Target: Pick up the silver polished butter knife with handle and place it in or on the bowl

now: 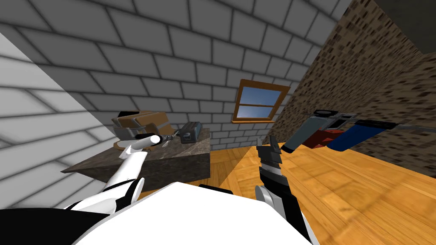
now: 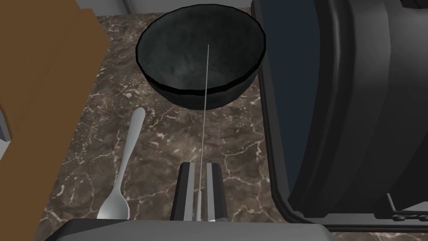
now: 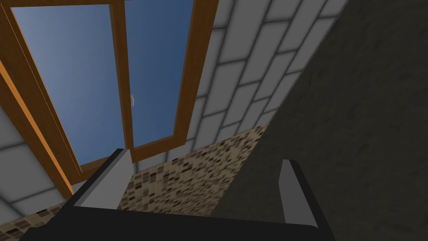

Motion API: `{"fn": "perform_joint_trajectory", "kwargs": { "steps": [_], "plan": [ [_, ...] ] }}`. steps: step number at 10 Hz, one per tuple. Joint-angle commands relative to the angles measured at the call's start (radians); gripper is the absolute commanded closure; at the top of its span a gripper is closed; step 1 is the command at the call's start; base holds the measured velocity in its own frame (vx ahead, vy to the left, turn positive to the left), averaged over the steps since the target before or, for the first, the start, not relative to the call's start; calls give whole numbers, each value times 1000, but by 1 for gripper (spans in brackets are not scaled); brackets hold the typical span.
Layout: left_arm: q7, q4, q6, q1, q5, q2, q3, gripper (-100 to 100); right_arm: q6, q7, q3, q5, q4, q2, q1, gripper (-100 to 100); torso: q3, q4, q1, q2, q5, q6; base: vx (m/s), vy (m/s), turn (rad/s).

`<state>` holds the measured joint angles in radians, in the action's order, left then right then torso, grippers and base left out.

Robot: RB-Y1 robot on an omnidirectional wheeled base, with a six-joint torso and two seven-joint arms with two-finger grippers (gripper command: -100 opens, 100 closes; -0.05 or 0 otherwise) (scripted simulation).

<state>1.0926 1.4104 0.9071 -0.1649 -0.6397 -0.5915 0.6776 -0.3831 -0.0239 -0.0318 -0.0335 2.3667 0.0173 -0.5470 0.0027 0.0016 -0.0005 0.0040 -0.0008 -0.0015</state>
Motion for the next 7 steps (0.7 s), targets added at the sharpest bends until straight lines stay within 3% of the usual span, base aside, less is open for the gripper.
{"fn": "perform_joint_trajectory", "kwargs": {
  "steps": [1,3,4,7],
  "plan": [
    [3,-31,4,-17,2,-31,18,100,0,0,0,0,0,0,0,0,0,0,0,0,0,0,-28,-8,-115],
    [15,-102,22,-44,20,-93,69,100,0,0,0,0,0,0,0,0,0,0,2,-1,0,2,-34,30,-345],
    [15,-102,22,-44,20,-93,69,100,0,0,0,0,0,0,0,0,-1,0,4,-1,1,1,-19,45,-137],
    [25,-177,41,-66,42,-145,115,100,0,0,0,0,0,0,0,0,-2,-1,5,-3,1,1,-6,39,-202]
  ]
}}
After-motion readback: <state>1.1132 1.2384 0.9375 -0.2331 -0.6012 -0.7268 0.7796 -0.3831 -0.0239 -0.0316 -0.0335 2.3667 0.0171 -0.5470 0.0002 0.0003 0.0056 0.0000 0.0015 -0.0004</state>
